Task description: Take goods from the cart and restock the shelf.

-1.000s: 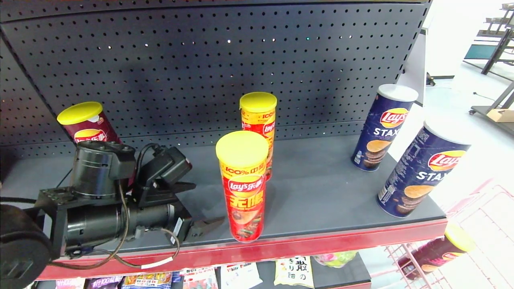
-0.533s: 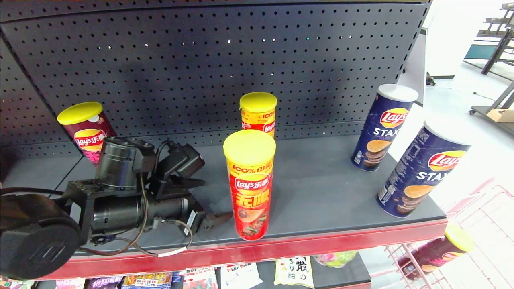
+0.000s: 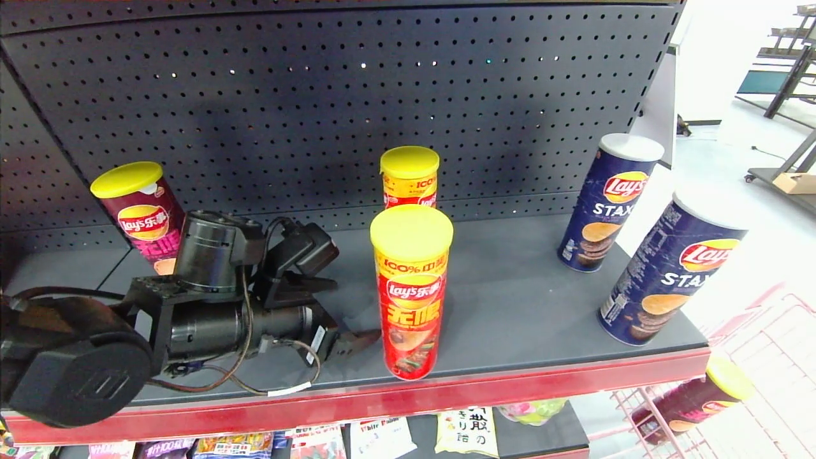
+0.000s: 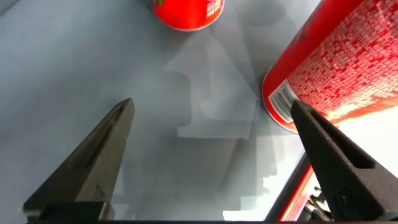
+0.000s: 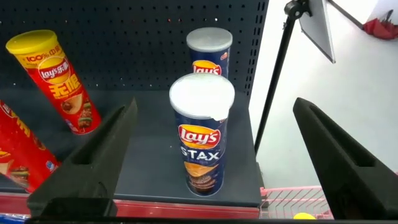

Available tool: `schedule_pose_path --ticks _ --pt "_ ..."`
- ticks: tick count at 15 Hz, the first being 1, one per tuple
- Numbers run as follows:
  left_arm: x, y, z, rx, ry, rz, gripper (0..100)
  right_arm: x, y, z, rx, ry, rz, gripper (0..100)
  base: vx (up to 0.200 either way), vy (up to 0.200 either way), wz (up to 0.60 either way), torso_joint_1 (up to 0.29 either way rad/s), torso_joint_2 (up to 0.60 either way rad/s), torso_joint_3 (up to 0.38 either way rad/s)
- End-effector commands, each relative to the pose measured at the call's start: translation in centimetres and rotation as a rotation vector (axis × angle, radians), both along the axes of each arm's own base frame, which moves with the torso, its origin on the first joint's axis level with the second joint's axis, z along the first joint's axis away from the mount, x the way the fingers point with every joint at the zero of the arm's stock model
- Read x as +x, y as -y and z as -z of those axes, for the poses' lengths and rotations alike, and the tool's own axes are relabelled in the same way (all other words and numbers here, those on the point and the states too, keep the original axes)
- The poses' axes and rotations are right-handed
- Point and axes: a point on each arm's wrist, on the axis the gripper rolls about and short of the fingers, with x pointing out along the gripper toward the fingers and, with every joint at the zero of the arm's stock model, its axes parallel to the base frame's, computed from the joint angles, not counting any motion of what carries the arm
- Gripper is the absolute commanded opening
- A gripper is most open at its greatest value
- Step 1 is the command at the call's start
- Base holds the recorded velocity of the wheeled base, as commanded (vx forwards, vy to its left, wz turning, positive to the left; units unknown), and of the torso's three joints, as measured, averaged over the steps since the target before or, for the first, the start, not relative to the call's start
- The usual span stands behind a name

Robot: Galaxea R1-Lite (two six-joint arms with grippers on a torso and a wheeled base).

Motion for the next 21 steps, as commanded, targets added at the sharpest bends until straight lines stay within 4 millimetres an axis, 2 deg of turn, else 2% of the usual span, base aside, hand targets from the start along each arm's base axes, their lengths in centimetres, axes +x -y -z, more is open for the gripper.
schedule_pose_path --ticks 1,4,6,8,11,13,14,15,17,19,20,21 --pt "0.0 0.1 0.0 0.0 0.001 0.003 100 0.1 0.0 0.1 -0.002 -0.004 0.0 100 0.0 0.0 0.0 0.0 0.0 0.0" --pt "-0.4 -0.6 -0.5 -0.007 0.016 -0.016 100 0.1 0.0 0.5 -0.006 -0.016 -0.002 100 0.0 0.0 0.0 0.0 0.0 0.0" --pt "-2.2 -3.0 -1.9 -0.021 0.058 -0.079 100 0.1 -0.1 1.3 -0.015 -0.042 -0.01 100 0.0 0.0 0.0 0.0 0.0 0.0" --pt "-5.9 -5.8 -3.1 -0.045 0.114 -0.131 100 -0.1 0.0 2.2 -0.022 -0.059 -0.022 100 0.0 0.0 0.0 0.0 0.0 0.0" --pt "-15.5 -12.3 -3.8 -0.042 0.274 -0.465 100 -2.4 0.8 5.2 -0.044 -0.07 -0.005 100 0.0 0.0 0.0 0.0 0.0 0.0" --pt "-21.3 -14.0 -3.9 -0.082 0.27 -0.614 100 -4.1 1.6 7.3 -0.049 -0.086 0.07 100 0.0 0.0 0.0 0.0 0.0 0.0" --pt "-23.1 -14.1 -3.6 -0.128 0.246 -0.633 100 -4.5 1.8 7.7 -0.05 -0.087 0.096 100 0.0 0.0 0.0 0.0 0.0 0.0" --pt "-25.4 -14.3 -2.4 -0.159 0.214 -0.652 100 -4.9 1.9 8.5 -0.056 -0.119 0.112 100 0.0 0.0 0.0 0.0 0.0 0.0" --pt "-27.9 -14.6 -0.4 -0.147 0.189 -0.659 100 -5.5 2.1 9.7 -0.056 -0.171 0.117 100 0.0 0.0 0.0 0.0 0.0 0.0" --pt "-28.0 -14.7 -0.8 -0.175 0.204 -0.594 100 -5.2 2.1 9.6 -0.065 -0.19 0.137 100 0.0 0.0 0.0 0.0 0.0 0.0" --pt "-28.0 -14.8 -1.1 -0.208 0.215 -0.511 100 -4.9 2.1 9.6 -0.073 -0.209 0.19 100 0.0 0.0 0.0 0.0 0.0 0.0" --pt "-27.9 -14.9 -1.0 -0.196 0.225 -0.499 100 -4.5 2.2 10.0 -0.089 -0.246 0.237 100 0.0 0.0 0.0 0.0 0.0 0.0"
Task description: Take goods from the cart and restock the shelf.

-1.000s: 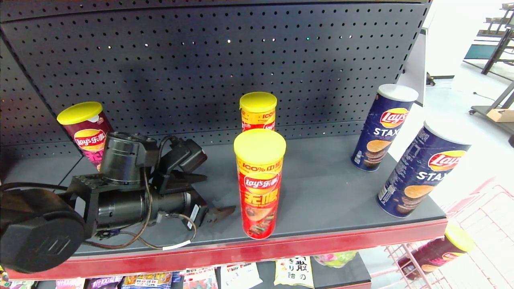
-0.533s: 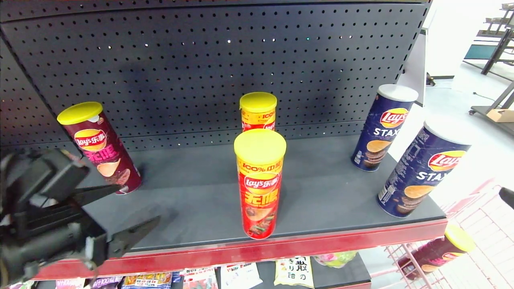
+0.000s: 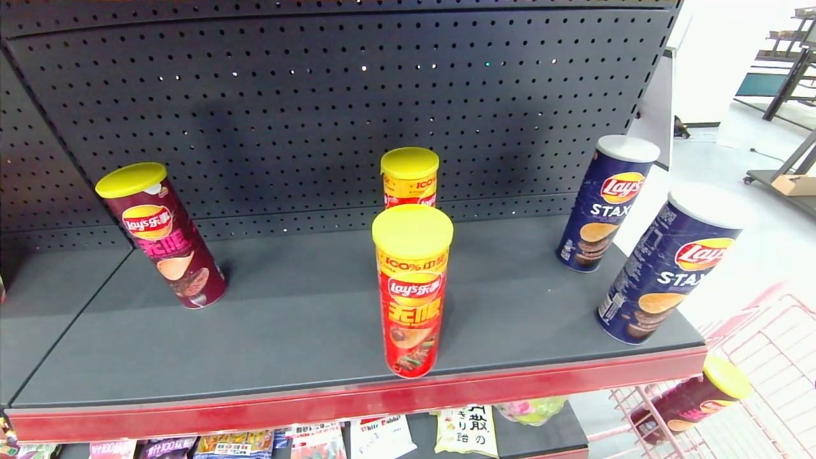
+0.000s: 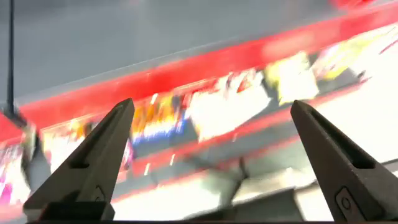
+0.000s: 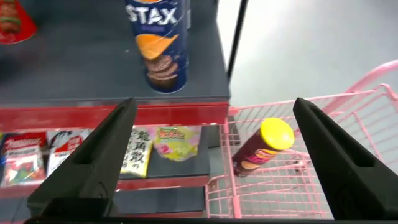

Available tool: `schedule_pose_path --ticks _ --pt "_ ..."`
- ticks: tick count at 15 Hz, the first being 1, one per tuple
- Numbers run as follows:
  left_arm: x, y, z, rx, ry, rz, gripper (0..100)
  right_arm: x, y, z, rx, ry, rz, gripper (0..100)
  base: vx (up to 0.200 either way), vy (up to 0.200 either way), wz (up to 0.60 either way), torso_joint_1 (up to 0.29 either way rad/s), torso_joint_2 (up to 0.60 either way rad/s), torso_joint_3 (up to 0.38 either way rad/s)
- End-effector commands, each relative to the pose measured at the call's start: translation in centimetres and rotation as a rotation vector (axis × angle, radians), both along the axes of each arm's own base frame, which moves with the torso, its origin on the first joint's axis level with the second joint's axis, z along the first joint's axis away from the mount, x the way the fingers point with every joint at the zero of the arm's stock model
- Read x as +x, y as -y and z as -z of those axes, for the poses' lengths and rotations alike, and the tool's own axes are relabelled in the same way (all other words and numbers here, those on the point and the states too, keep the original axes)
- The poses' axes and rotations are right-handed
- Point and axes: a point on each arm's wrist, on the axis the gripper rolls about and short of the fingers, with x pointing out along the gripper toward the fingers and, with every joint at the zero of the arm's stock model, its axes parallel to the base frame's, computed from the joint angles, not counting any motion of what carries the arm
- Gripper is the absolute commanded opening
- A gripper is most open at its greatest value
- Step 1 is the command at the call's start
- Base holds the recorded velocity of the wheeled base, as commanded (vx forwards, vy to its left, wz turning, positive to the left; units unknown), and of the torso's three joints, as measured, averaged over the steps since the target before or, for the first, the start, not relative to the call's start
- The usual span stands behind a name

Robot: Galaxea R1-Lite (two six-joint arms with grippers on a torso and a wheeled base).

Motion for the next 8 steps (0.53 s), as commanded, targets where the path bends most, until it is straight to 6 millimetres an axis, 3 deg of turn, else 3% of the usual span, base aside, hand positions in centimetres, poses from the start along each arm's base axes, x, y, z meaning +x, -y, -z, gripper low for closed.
schedule_pose_path --ticks 1,7,8 --pt "-0.93 -0.38 -0.1 -0.008 0.091 0.032 100 0.59 -0.01 0.55 -0.011 -0.051 0.03 100 0.0 0.0 0.0 0.0 0.0 0.0" --pt "-0.7 -0.48 -0.25 0.023 0.099 -0.029 100 0.68 -0.11 0.83 -0.057 -0.068 -0.027 100 0.0 0.0 0.0 0.0 0.0 0.0" --pt "-0.7 -0.49 -0.25 0.024 0.099 -0.033 100 0.66 -0.1 0.96 -0.063 -0.072 -0.025 100 -0.2 0.0 0.0 0.007 0.0 0.002"
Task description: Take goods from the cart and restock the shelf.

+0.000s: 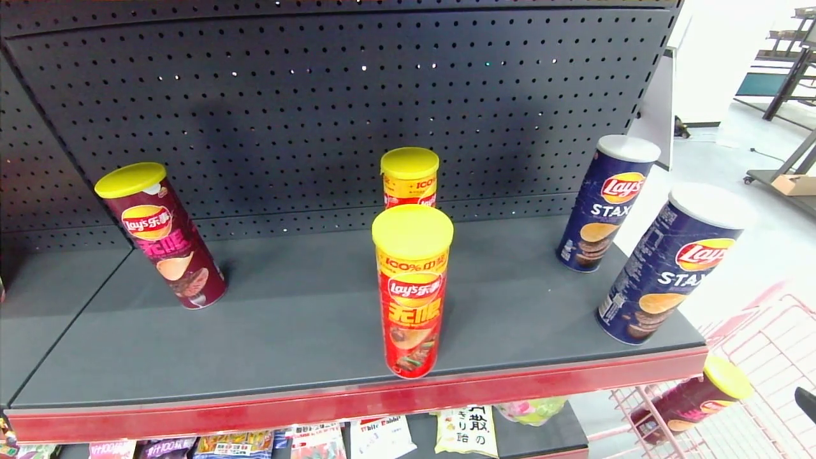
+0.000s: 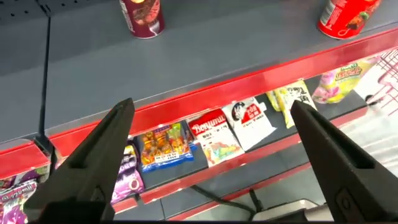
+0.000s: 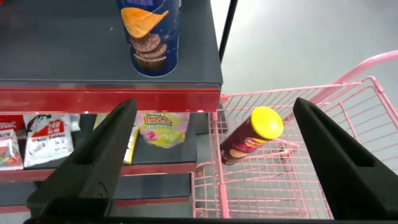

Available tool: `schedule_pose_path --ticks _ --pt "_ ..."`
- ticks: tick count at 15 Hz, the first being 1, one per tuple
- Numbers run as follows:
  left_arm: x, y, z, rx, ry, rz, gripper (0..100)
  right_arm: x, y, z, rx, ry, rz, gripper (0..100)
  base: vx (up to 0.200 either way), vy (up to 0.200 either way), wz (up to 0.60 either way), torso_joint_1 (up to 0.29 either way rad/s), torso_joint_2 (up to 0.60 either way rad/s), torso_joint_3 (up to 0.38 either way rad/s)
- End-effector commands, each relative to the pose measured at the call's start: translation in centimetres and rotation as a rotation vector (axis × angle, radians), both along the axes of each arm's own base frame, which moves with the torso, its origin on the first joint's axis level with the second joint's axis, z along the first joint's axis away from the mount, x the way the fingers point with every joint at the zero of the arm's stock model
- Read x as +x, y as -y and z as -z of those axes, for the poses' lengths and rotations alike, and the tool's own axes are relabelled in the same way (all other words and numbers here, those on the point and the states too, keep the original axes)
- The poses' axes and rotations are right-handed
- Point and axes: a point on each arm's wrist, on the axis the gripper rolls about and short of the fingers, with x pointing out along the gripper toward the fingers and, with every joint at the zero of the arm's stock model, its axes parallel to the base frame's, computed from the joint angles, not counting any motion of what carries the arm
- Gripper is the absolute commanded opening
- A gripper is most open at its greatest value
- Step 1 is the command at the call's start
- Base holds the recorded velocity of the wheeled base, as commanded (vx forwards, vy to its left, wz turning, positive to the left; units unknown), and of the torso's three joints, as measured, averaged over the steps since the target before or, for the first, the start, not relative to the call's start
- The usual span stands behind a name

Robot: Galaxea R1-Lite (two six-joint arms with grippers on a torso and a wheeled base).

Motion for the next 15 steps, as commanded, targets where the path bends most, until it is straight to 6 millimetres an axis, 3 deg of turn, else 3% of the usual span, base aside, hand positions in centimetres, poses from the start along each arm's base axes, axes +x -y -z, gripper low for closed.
schedule_pose_path --ticks 1,5,11,15 --pt "0.0 0.0 0.0 0.002 -0.003 -0.003 100 0.1 0.0 0.3 -0.005 -0.015 0.001 100 -0.2 0.0 0.0 0.007 0.01 0.002" --pt "0.0 0.0 0.2 0.004 -0.004 -0.008 100 -0.1 0.0 1.0 -0.007 -0.027 -0.001 100 -0.2 0.0 0.0 0.006 0.0 -0.001" --pt "-0.1 0.0 0.3 0.004 0.001 -0.008 100 -0.3 0.0 1.0 -0.007 -0.015 -0.001 100 0.0 0.0 0.0 0.0 0.0 0.0" --pt "-0.2 -0.1 0.4 0.009 0.011 -0.006 100 -0.7 0.1 1.3 -0.023 -0.005 -0.01 100 0.0 -0.2 0.0 0.002 0.0 0.001"
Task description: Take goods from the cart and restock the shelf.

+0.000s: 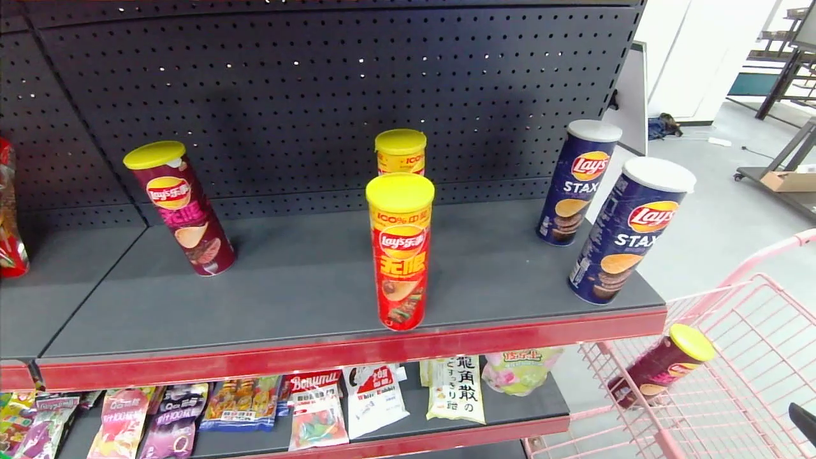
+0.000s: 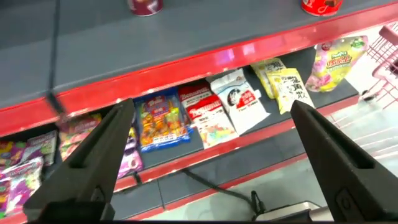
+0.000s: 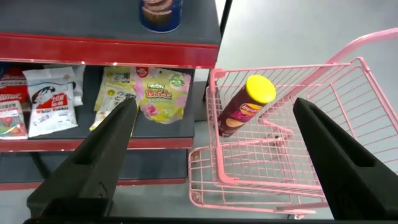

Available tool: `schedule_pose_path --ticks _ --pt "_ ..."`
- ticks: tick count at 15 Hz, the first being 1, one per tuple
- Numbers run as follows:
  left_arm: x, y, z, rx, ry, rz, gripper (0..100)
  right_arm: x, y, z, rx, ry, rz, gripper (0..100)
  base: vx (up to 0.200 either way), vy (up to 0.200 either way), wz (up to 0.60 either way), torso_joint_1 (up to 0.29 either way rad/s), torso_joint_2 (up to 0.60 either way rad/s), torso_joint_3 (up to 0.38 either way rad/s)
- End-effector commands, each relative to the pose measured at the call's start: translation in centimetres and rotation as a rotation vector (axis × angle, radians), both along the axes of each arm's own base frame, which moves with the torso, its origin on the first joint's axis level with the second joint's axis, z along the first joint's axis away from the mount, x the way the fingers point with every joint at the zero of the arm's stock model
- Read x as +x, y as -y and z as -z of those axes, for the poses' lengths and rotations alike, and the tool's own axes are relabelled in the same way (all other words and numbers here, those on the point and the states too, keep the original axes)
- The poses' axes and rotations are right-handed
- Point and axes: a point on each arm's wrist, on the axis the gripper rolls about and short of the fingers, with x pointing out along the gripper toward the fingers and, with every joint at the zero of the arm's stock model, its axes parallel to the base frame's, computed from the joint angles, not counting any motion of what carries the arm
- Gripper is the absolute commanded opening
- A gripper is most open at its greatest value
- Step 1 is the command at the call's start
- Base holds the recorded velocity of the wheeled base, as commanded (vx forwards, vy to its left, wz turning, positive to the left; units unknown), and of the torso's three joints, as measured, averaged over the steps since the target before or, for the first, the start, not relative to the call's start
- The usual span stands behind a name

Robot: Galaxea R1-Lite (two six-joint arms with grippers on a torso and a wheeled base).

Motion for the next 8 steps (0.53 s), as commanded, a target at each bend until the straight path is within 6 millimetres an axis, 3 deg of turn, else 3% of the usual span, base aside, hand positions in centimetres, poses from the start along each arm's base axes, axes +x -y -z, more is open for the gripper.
schedule_pose_path --ticks 1,5,8 --pt "-0.06 -0.01 0.15 0.008 0.004 0.001 100 -0.23 0.03 0.16 -0.001 0.007 -0.001 100 0.0 -0.2 0.0 0.017 0.0 -0.012" --pt "-0.37 -0.08 0.84 0.034 0.021 0.009 100 -0.28 0.03 0.29 -0.001 0.006 -0.001 100 0.0 -0.2 0.0 0.001 0.0 0.001" --pt "-0.64 -0.13 0.95 0.039 0.042 0.019 100 -0.29 0.04 0.37 -0.001 0.004 -0.001 100 0.0 0.0 0.0 0.0 0.0 0.0"
